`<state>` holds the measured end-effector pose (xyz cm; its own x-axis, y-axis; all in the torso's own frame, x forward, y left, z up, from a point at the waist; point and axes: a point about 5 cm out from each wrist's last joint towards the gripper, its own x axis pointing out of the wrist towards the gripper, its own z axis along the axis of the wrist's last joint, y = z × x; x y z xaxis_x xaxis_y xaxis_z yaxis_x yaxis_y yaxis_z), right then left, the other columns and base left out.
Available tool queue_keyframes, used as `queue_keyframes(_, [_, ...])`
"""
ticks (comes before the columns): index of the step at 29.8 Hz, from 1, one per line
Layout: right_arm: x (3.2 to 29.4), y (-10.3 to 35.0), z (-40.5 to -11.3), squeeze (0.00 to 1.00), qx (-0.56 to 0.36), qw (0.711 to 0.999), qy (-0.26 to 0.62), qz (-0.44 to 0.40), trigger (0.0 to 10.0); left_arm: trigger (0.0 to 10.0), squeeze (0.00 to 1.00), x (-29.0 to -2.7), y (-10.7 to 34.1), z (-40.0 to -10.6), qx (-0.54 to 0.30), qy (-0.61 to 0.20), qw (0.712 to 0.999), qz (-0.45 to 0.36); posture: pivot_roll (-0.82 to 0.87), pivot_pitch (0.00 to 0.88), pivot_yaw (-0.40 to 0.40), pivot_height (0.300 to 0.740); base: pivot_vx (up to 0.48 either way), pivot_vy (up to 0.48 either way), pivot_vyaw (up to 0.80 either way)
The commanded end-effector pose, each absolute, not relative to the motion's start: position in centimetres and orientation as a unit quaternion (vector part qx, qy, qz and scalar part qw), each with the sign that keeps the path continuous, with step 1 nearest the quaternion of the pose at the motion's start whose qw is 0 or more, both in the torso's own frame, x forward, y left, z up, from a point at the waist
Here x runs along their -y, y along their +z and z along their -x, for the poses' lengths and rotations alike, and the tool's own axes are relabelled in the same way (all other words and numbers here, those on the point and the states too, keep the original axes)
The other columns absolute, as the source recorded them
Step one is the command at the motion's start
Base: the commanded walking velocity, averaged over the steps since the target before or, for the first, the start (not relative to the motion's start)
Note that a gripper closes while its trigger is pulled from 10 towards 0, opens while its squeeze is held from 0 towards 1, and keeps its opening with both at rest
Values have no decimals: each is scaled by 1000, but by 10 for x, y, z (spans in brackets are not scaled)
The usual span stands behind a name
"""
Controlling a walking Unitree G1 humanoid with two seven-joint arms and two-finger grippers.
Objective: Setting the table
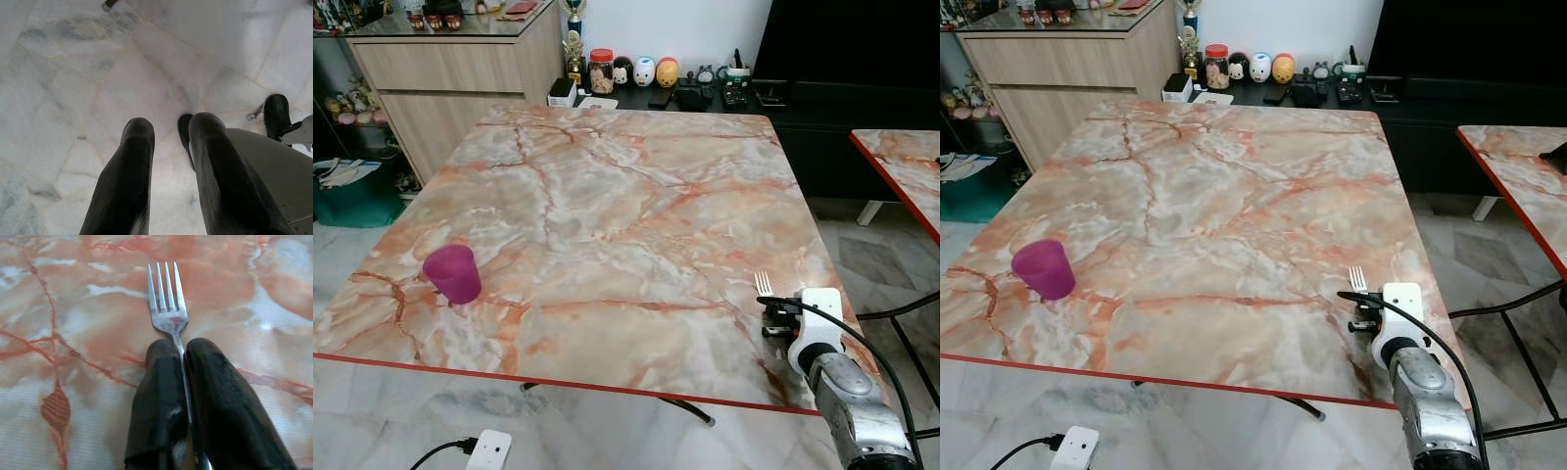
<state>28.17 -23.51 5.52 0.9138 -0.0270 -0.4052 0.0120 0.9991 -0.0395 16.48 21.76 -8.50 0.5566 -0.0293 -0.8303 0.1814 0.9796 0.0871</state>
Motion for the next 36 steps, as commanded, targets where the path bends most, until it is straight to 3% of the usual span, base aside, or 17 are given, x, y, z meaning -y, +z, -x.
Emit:
queue_keyframes(1, [232, 54, -283, 0, -206, 978, -6, 20, 0, 10000, 0, -220, -87, -161, -480, -63, 871, -86, 16, 0, 1, 740, 0, 0, 0])
queue_keyframes(18, [225, 53, -284, 0, -194, 981, -1, 21, 0, 10000, 0, -219, -87, -161, -483, -69, 868, -88, 16, 0, 0, 740, 0, 0, 0])
queue_keyframes(19, [226, 56, -285, 0, -185, 983, -5, 21, 3255, 10000, 0, -219, -87, -161, -483, -69, 868, -88, 16, 0, 0, 740, 0, 0, 0])
queue_keyframes(20, [226, 63, -287, 0, -154, 988, -13, 23, 10000, 10000, 0, -219, -87, -161, -483, -69, 868, -88, 14, 0, 1, 740, 0, 0, 0])
queue_keyframes(26, [225, 79, -289, 0, -85, 995, -24, 37, 10000, 10000, 0, -218, -87, -161, -484, -71, 868, -87, 14, 0, -1, 740, 0, 0, 0])
queue_keyframes(36, [226, 117, -267, 0, 39, 993, -76, 82, 10000, 10000, 0, -219, -87, -160, -485, -68, 868, -85, 12, 0, -5, 740, 0, 0, 0])
